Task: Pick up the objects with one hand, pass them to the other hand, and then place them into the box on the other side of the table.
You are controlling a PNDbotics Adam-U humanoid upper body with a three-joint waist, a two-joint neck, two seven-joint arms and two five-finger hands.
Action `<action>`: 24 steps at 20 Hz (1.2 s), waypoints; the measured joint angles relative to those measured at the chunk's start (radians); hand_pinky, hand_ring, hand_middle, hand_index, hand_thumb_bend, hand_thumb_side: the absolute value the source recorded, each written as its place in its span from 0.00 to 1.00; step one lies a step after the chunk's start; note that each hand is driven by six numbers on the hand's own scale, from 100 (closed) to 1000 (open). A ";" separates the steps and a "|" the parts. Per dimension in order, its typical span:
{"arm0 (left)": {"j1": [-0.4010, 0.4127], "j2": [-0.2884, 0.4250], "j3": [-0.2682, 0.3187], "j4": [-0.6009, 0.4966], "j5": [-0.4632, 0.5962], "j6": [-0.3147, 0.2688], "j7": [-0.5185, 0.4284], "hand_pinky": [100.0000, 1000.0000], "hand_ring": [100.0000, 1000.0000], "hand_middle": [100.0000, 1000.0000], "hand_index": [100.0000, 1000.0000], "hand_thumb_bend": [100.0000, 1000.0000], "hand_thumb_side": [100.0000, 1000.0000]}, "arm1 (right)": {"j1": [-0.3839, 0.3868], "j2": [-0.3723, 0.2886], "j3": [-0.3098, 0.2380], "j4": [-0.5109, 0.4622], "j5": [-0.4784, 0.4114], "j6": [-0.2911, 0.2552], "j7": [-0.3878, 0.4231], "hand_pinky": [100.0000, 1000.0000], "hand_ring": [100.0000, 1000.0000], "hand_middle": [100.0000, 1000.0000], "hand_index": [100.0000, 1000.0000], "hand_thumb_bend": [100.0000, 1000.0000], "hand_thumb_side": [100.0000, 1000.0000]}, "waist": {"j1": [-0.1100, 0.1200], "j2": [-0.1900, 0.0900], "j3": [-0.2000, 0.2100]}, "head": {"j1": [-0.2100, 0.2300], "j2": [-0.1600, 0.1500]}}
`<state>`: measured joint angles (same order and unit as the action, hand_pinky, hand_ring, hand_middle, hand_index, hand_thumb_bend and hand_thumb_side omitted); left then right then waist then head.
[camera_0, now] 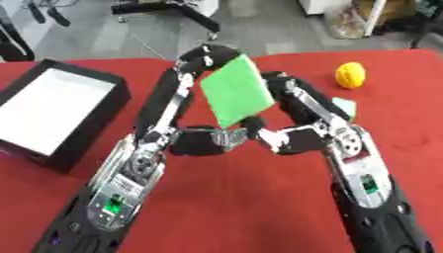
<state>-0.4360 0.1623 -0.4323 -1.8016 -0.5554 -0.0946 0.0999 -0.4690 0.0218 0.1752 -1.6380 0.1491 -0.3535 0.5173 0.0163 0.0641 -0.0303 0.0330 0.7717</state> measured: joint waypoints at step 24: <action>0.019 -0.006 0.034 0.006 0.076 0.000 0.227 0.61 0.47 0.46 0.56 0.00 0.51 | 0.013 0.010 0.006 0.001 -0.011 0.024 0.044 0.83 0.79 0.57 0.55 0.16 0.39 | 0.000 0.000 -0.003 | -0.004 0.000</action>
<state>-0.4174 0.1562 -0.3984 -1.7959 -0.4789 -0.0947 0.3272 -0.4556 0.0315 0.1814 -1.6369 0.1381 -0.3298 0.5615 0.0163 0.0641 -0.0330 0.0287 0.7717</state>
